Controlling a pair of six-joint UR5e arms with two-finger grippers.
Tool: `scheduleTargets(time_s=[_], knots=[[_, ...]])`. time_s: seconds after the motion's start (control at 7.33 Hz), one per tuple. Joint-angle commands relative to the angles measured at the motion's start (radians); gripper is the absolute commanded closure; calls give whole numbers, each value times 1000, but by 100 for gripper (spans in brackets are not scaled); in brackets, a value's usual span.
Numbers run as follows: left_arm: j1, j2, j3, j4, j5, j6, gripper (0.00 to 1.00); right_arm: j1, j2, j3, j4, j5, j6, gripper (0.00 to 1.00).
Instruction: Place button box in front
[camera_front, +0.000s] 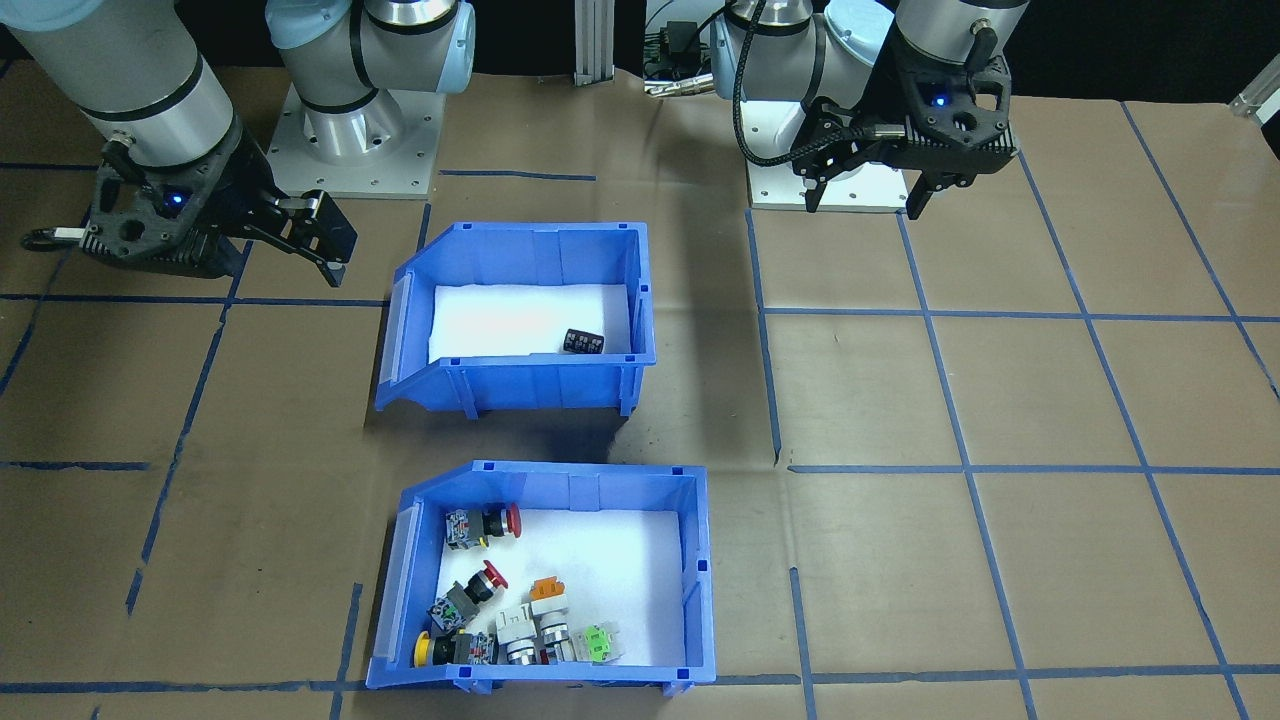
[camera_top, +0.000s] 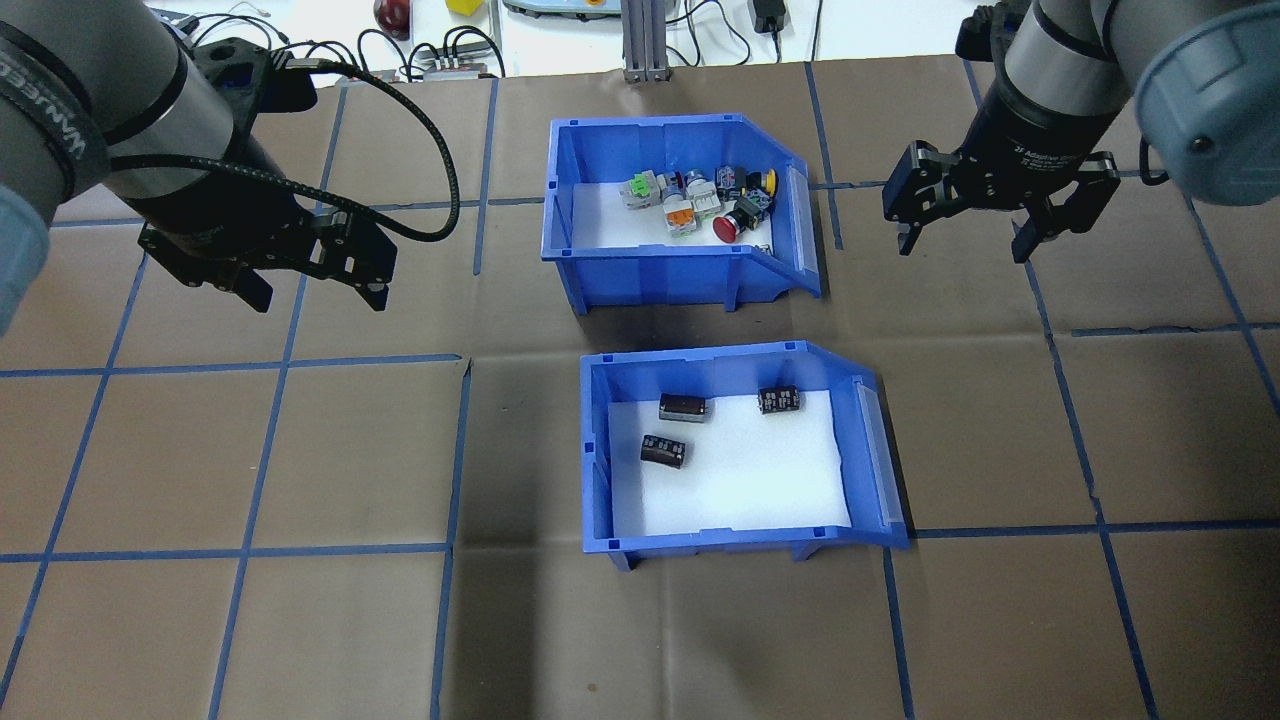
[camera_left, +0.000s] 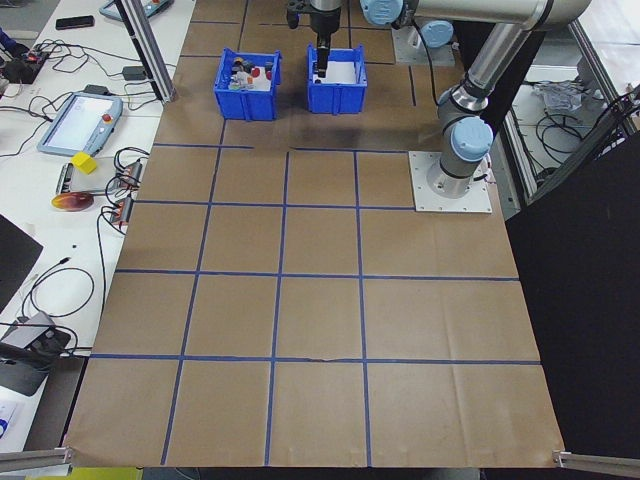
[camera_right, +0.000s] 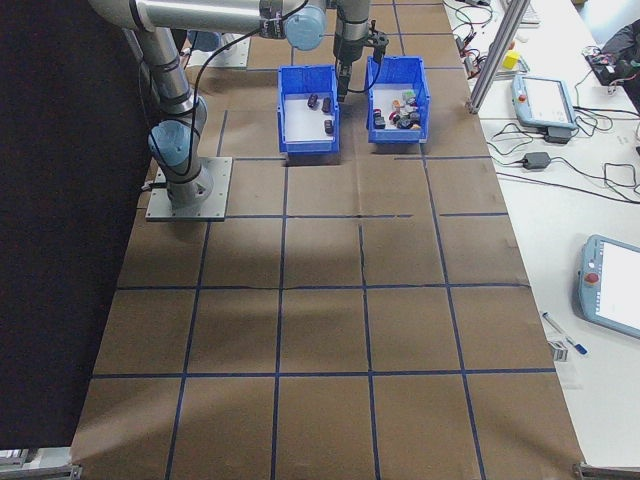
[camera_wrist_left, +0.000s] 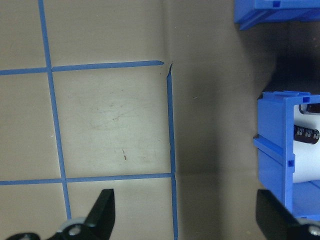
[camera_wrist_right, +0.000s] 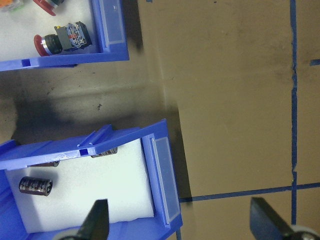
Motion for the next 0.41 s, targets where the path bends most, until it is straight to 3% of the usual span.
scheduleTargets(time_s=[0.0,0.27], knots=[[-1,5,2,9,3,3,1,0,1,-1,2,0,0,0],[-1,29,-3,6,6,2,1,0,1,-1,2,0,-1,0]])
